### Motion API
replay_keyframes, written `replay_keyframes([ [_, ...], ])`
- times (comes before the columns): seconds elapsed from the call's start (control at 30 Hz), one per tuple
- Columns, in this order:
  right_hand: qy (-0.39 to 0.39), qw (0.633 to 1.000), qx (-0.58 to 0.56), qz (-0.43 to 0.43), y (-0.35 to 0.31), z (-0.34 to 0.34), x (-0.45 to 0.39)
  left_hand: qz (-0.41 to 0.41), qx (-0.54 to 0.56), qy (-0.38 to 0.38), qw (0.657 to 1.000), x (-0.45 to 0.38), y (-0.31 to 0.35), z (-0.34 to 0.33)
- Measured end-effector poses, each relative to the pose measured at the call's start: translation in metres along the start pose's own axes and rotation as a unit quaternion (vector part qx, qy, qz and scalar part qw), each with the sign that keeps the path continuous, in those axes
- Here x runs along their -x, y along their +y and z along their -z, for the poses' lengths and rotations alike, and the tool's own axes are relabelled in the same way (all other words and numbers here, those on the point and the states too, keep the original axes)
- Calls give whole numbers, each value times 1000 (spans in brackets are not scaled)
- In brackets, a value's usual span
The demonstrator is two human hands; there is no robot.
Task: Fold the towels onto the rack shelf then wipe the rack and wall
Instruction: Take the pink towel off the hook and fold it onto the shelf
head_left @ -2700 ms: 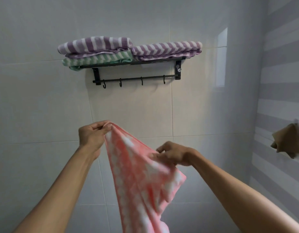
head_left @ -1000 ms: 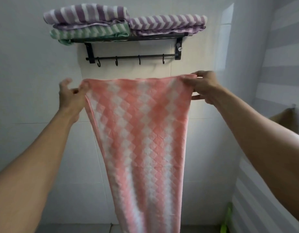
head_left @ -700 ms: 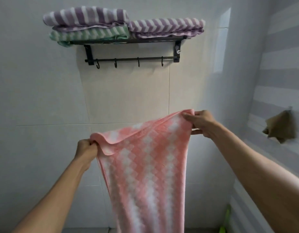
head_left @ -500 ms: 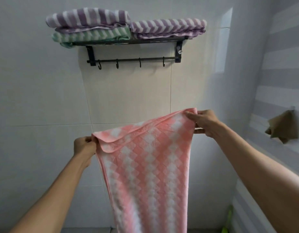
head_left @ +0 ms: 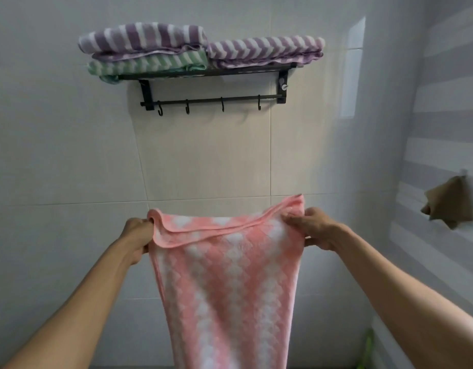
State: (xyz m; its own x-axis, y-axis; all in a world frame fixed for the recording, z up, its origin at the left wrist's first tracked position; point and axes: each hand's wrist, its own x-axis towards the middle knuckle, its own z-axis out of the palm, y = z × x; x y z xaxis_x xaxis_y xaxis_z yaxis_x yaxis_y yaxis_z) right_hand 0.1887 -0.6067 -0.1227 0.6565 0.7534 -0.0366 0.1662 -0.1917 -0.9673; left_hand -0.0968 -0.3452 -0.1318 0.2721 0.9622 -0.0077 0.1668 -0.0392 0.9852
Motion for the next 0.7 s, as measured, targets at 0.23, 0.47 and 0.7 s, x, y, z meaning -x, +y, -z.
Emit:
replay_keyframes([
  [0.23,-132,985,-110,-3,-24,4,-1,-81,66,-69,992,25,7,-1],
  [0.47,-104,991,-56,-56,55,-14,3,64,-9,-37,997,32,-66,-4],
  [0.7,-168,979,-103,-51,50,-8,3,46,64,-70,994,29,-28,11],
])
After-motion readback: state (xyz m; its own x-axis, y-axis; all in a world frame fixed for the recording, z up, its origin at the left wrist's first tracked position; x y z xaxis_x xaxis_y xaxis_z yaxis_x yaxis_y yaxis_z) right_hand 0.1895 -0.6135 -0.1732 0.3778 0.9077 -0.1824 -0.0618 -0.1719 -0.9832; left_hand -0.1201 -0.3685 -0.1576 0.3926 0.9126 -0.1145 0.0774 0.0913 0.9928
